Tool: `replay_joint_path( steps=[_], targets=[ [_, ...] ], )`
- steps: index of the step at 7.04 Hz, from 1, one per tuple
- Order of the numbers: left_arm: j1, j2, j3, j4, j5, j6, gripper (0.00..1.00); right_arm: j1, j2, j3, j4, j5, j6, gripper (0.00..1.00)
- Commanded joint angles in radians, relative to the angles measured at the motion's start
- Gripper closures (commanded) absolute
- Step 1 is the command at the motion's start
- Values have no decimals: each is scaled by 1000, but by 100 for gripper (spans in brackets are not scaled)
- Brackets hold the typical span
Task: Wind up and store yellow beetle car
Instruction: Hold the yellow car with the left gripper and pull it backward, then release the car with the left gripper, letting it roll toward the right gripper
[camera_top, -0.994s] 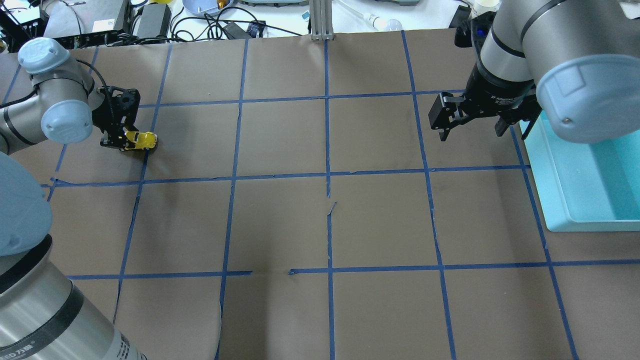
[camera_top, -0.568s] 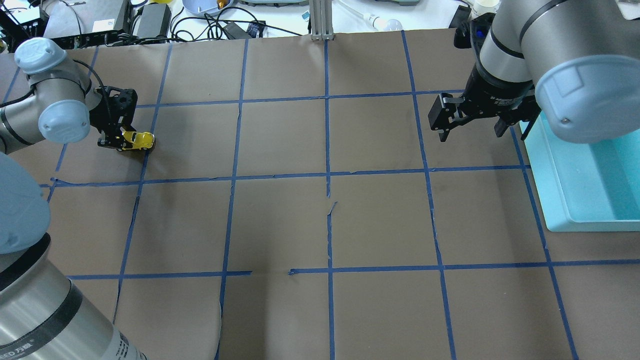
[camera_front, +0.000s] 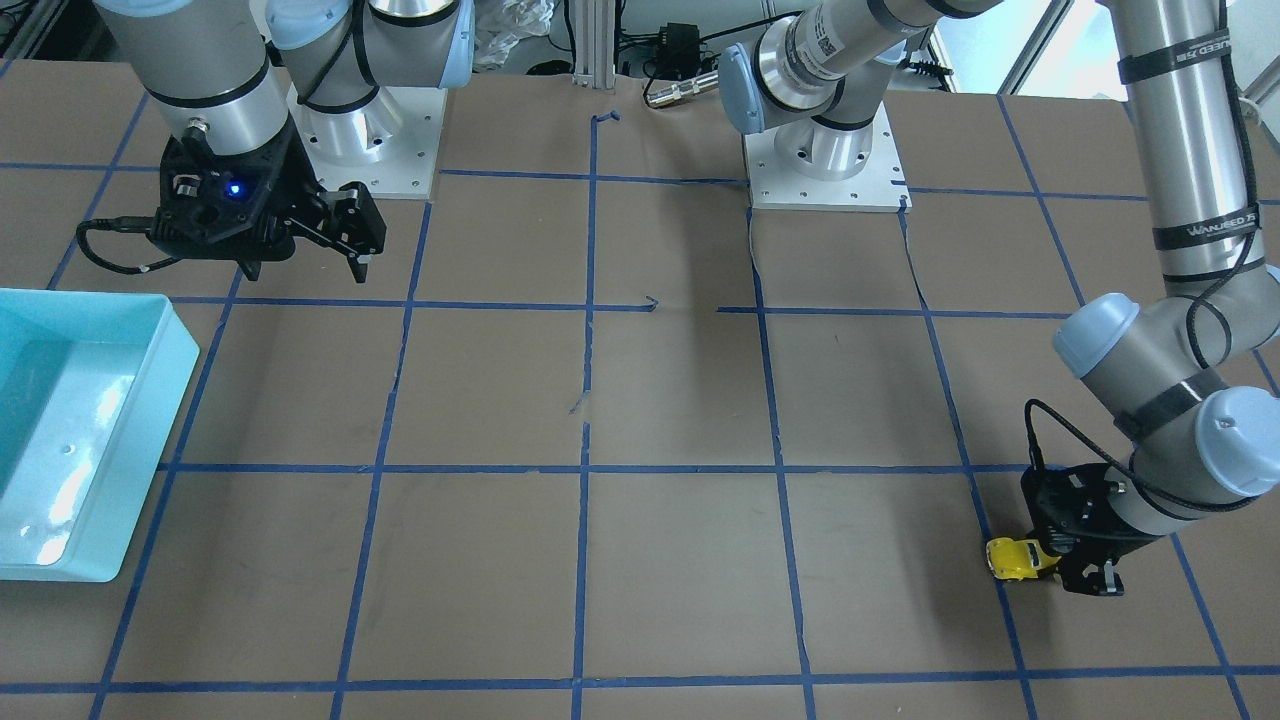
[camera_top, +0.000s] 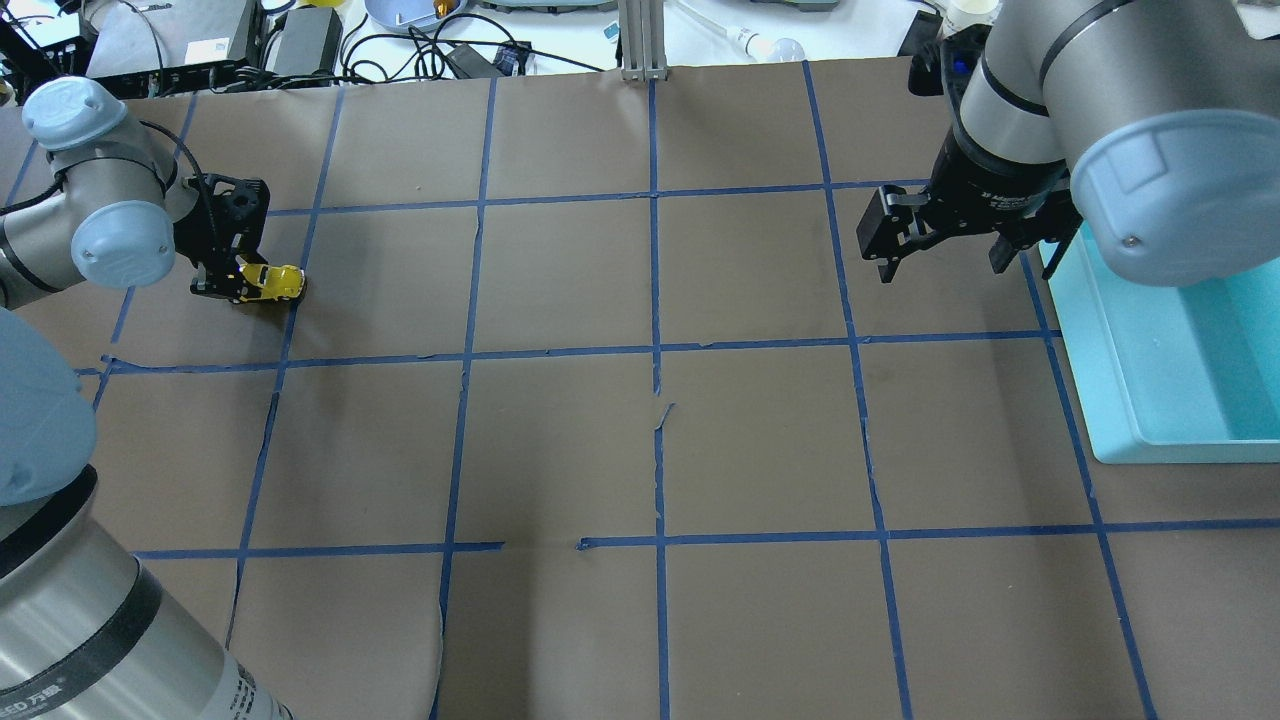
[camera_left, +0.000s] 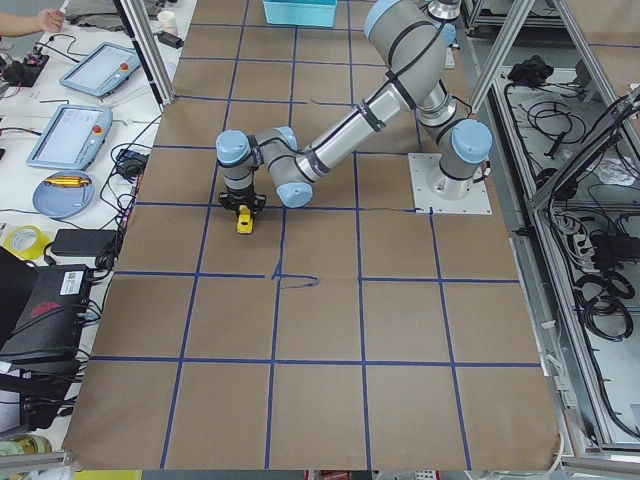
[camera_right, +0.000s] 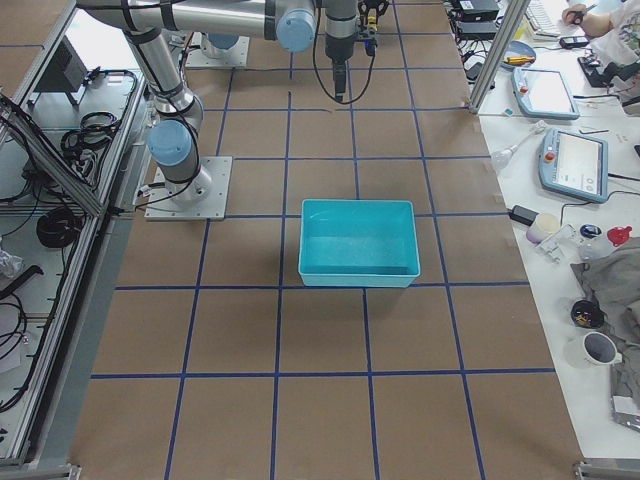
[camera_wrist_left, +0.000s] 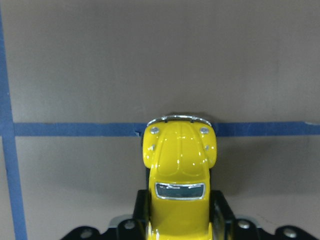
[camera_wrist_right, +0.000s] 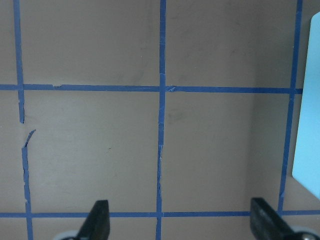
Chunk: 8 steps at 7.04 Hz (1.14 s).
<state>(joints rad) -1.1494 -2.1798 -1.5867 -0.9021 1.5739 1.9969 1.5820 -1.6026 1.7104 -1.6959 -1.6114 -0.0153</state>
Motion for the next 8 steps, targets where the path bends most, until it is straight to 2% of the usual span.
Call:
replay_joint_path(
  steps=[1,4,5,6,8],
  targets=[
    [4,0,2,0,0,23,91,-2,0,0,2,-2,0,0],
    [4,0,2,-1,0,33,88,0,1,3,9,-1,-2,0],
    [4,0,2,-1,2,33,51,-2,0,3,12,-4,-2,0],
    [4,-1,8,-1,5,34,1,0,-2,3,12,-1,-2,0],
    [4,0,10,-1,5,33,0,-4,0,2,2,-4,-17,0]
  ],
)
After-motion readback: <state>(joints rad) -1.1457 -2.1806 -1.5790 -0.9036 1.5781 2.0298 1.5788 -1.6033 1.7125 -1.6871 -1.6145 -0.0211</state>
